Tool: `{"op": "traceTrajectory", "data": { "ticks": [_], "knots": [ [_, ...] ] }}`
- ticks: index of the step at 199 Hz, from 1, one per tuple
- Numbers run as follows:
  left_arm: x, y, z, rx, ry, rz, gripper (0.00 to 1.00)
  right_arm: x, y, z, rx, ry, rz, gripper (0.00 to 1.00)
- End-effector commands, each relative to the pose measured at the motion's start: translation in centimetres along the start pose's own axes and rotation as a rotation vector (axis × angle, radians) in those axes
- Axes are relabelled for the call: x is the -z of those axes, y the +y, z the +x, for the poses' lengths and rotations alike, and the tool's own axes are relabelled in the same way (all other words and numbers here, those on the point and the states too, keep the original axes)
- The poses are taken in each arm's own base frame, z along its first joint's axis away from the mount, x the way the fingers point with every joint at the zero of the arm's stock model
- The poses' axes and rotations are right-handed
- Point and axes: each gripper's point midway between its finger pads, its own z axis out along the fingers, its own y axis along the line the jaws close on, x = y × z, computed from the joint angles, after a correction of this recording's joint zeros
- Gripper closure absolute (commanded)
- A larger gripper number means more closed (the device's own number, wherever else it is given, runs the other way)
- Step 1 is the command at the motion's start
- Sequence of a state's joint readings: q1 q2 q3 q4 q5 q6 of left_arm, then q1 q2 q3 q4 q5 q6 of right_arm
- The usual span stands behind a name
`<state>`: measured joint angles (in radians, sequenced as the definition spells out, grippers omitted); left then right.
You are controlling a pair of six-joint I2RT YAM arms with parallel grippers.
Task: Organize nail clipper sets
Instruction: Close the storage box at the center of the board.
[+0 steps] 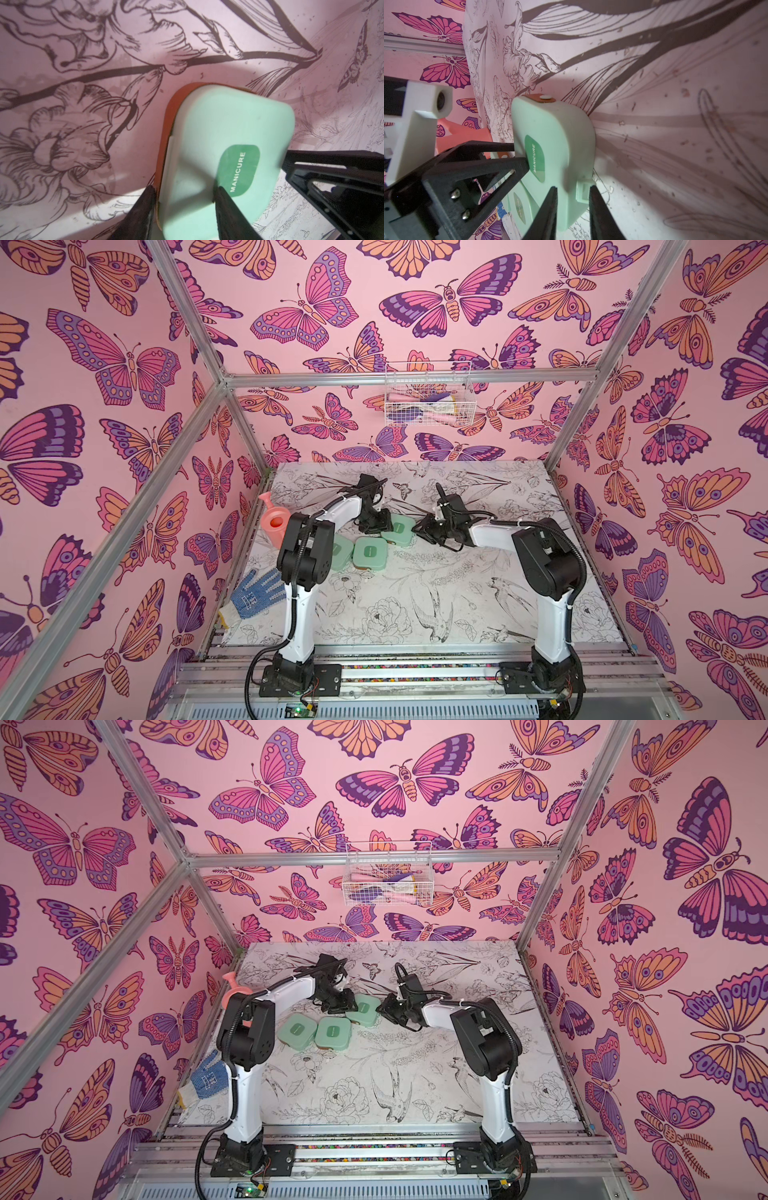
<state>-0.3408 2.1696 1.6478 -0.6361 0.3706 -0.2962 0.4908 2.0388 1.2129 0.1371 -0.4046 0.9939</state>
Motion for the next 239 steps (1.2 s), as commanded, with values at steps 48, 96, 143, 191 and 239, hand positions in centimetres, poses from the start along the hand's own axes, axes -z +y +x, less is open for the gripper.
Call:
{"op": "traceTrajectory", "data": {
  "ticks": [48, 96, 143, 191, 239],
  "knots": [
    [-1.4, 1.1, 1.5, 0.012, 0.055, -0.021, 0.51, -1.0, -0.4, 0.4, 0.009, 0.009, 0.027, 0.72],
    [-1.5, 1.1, 1.5, 0.012, 0.057, -0.016, 0.51, -1.3, -0.8, 0.8, 0.012, 0.015, 0.046, 0.71],
    [-1.5, 1.0, 1.5, 0.013, 0.056, -0.012, 0.51, -1.6, -1.5, 1.4, 0.022, 0.025, 0.076, 0.67],
    [-1.5, 1.0, 1.5, 0.013, 0.056, -0.01, 0.51, -1.9, -1.9, 1.6, 0.019, 0.03, 0.082, 0.66],
    [-1.6, 1.0, 1.5, 0.013, 0.056, -0.011, 0.51, -2.1, -2.1, 1.7, 0.018, 0.031, 0.086, 0.65]
  ]
}}
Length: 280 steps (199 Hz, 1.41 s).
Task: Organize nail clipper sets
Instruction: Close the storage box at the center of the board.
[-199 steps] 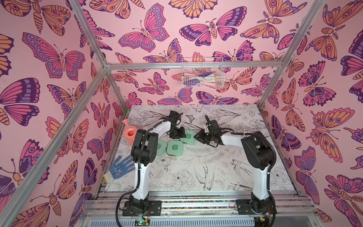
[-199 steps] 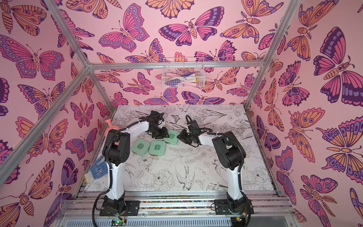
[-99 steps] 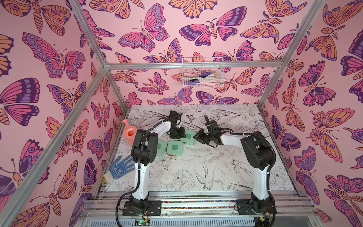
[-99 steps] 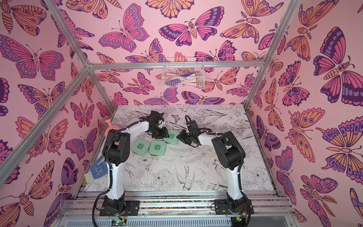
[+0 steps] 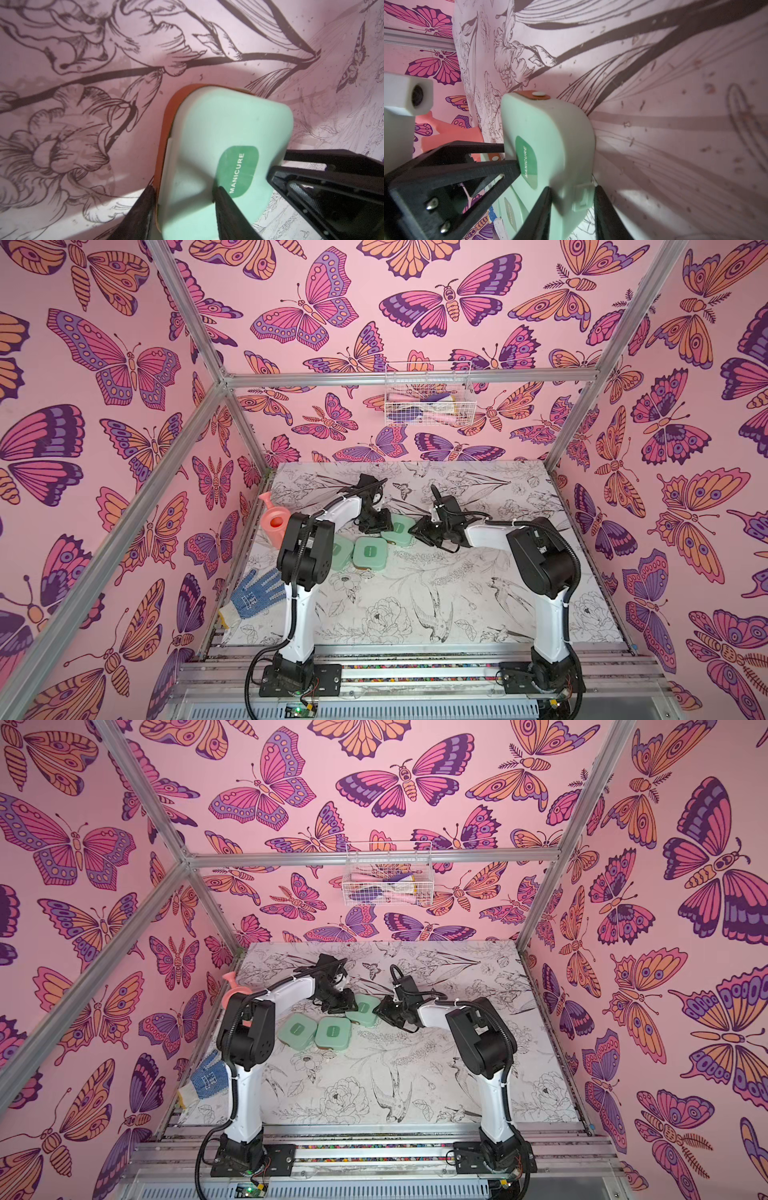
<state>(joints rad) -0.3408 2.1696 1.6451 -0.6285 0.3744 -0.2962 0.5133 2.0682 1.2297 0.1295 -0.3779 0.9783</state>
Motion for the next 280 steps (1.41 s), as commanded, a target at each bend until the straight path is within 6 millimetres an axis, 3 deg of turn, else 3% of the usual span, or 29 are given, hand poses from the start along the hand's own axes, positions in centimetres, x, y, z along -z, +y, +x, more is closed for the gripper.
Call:
{"op": "traceTrajectory", "data": {
  "ticks": [1, 93, 280],
  "knots": [
    [-1.5, 1.1, 1.5, 0.015, 0.059, -0.016, 0.51, -1.0, -1.7, 1.1, -0.005, 0.026, 0.059, 0.65],
    [-1.8, 1.1, 1.5, 0.015, 0.061, -0.012, 0.51, 0.3, -0.8, 1.1, 0.067, 0.08, 0.13, 0.64],
    [-1.9, 1.1, 1.7, 0.019, 0.066, -0.008, 0.51, -1.0, -1.1, 1.5, 0.053, 0.112, 0.134, 0.7]
  ]
}}
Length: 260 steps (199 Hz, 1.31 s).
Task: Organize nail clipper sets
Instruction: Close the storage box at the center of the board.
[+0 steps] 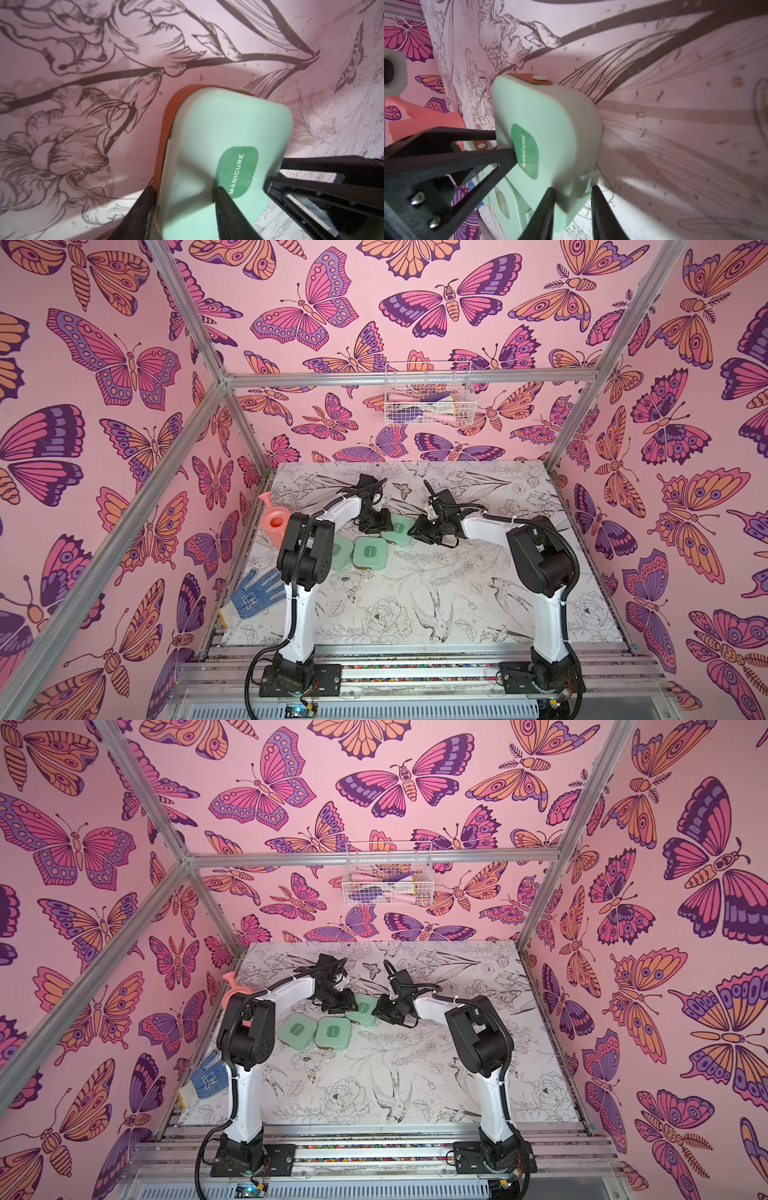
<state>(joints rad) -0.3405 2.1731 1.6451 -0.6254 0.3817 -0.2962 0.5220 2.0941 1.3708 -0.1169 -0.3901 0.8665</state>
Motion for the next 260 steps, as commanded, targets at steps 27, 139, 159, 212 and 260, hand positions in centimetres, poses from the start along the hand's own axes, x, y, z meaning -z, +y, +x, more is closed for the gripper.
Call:
{"op": "traceTrajectory", "data": {
  "ticks": [27, 139, 159, 212, 260],
  "knots": [
    [-1.9, 1.1, 1.7, 0.019, 0.066, -0.01, 0.52, -1.8, -1.5, 1.1, -0.024, 0.026, 0.037, 0.71],
    [-2.9, 0.0, 2.5, -0.011, 0.09, 0.044, 0.51, -4.6, -3.8, 2.4, -0.087, -0.012, -0.036, 0.74],
    [-3.3, -0.4, 2.7, -0.02, 0.102, 0.061, 0.51, -5.2, -4.4, 2.7, -0.082, -0.006, -0.032, 0.74],
    [-2.8, -0.7, 2.5, -0.044, 0.086, 0.048, 0.51, -5.4, -4.4, 2.9, -0.063, 0.004, -0.049, 0.73],
    [0.7, -1.9, -1.4, -0.062, -0.047, 0.015, 0.49, -0.1, -1.7, 0.3, 0.064, -0.075, -0.011, 0.63]
  ]
}}
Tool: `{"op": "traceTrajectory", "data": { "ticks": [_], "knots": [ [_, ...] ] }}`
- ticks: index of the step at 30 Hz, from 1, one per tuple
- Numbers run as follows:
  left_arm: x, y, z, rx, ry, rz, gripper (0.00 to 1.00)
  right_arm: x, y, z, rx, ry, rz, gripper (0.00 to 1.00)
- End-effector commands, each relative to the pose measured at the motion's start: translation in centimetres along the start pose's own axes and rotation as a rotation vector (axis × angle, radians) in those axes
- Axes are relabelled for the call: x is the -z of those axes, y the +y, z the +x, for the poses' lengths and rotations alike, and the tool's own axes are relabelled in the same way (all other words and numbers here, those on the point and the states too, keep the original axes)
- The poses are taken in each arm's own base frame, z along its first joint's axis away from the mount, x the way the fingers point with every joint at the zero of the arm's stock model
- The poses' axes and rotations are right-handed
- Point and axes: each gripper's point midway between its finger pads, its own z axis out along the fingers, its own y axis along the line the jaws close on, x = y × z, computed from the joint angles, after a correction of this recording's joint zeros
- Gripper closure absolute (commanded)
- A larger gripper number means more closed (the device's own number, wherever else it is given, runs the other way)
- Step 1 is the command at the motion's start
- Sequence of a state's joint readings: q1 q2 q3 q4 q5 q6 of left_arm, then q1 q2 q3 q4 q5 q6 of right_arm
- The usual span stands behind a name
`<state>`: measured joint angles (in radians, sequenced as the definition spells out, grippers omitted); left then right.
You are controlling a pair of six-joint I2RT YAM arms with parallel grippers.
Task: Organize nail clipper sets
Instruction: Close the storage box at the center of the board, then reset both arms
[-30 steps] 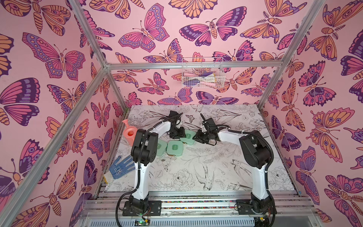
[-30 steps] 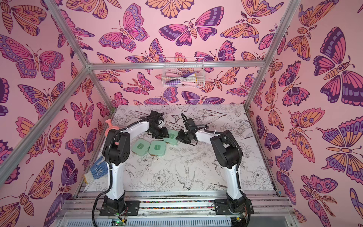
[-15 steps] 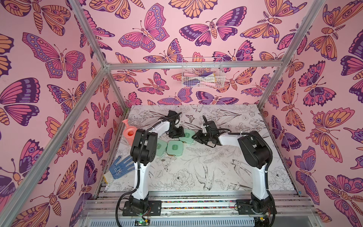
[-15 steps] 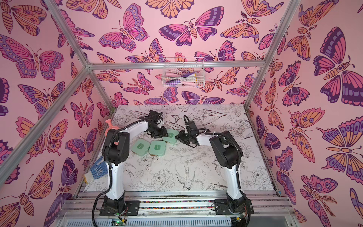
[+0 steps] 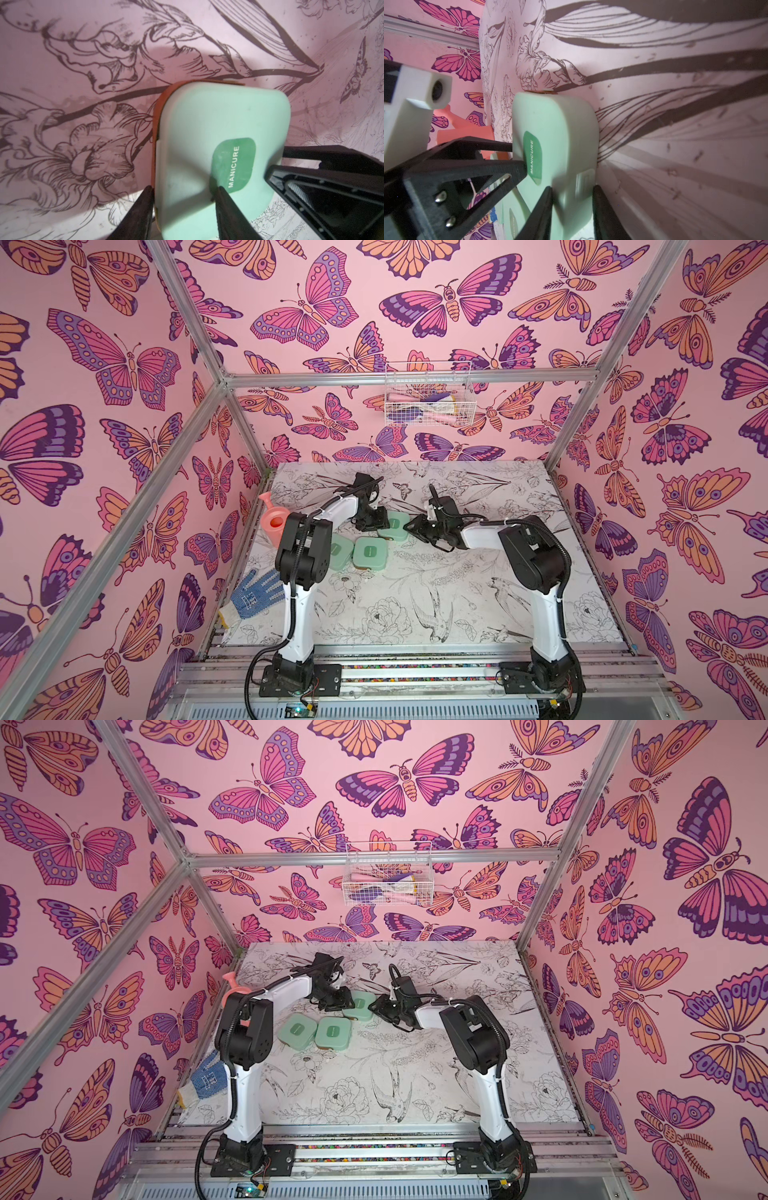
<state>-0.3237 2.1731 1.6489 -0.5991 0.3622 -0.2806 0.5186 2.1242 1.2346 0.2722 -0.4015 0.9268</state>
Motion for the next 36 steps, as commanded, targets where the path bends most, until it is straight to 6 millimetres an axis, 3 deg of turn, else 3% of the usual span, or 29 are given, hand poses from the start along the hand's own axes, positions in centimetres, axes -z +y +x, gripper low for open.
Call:
{"op": "traceTrajectory", "data": {
  "ticks": [1, 2, 5, 8, 12, 15, 18, 20, 22, 24, 26, 27, 29, 32, 34, 36],
  "knots": [
    [0.6, -2.7, -0.4, -0.05, -0.013, 0.031, 0.49, 2.1, -2.1, 1.5, 0.051, 0.049, 0.155, 0.62],
    [1.6, -3.1, -1.5, -0.053, -0.048, 0.03, 0.46, 3.2, -1.6, 0.8, 0.076, 0.031, 0.164, 0.61],
    [6.0, -4.9, -5.3, -0.08, -0.191, 0.021, 0.23, 7.9, 0.3, -1.6, 0.181, -0.051, 0.211, 0.54],
    [12.2, -7.1, -9.0, -0.121, -0.366, 0.004, 0.02, 13.8, 1.9, -3.6, 0.292, -0.161, 0.282, 0.48],
    [21.0, -7.9, -11.1, -0.162, -0.589, -0.107, 0.0, 22.9, 2.1, -6.0, 0.382, -0.358, 0.398, 0.42],
    [26.0, -5.4, -10.1, -0.132, -0.729, -0.269, 0.0, 29.1, -0.8, -7.4, 0.418, -0.541, 0.556, 0.34],
    [28.6, -1.8, -7.5, -0.123, -0.926, -0.37, 0.0, 33.9, -5.4, -8.3, 0.453, -0.742, 0.781, 0.29],
    [29.6, -0.6, -5.6, -0.159, -1.117, -0.365, 0.0, 33.8, -7.1, -8.4, 0.594, -0.782, 0.804, 0.3],
    [31.3, 0.0, -1.7, -0.164, -1.417, -0.267, 0.0, 34.4, -10.3, -8.0, 0.57, -0.842, 0.882, 0.33],
    [30.5, 2.1, 2.7, -0.16, -1.577, -0.224, 0.0, 33.5, -13.6, -7.8, 0.486, -0.851, 0.815, 0.34],
    [28.4, 3.7, 4.0, -0.153, -1.519, -0.254, 0.0, 32.4, -16.4, -7.7, 0.385, -0.839, 0.727, 0.35],
    [25.8, 5.0, 5.0, -0.15, -1.423, -0.289, 0.0, 31.9, -17.6, -7.8, 0.344, -0.84, 0.702, 0.35],
    [23.3, 6.3, 6.0, -0.146, -1.326, -0.322, 0.0, 31.6, -17.8, -8.6, 0.341, -0.813, 0.682, 0.35],
    [21.3, 7.3, 6.8, -0.144, -1.307, -0.33, 0.0, 31.8, -17.3, -9.1, 0.453, -0.817, 0.709, 0.36],
    [21.1, 7.6, 6.9, -0.142, -1.331, -0.327, 0.0, 32.7, -17.5, -8.6, 0.466, -0.925, 0.696, 0.36],
    [21.7, 9.1, 6.7, -0.112, -1.336, -0.367, 0.0, 32.1, -18.3, -8.0, 0.477, -0.953, 0.667, 0.35]
  ]
}}
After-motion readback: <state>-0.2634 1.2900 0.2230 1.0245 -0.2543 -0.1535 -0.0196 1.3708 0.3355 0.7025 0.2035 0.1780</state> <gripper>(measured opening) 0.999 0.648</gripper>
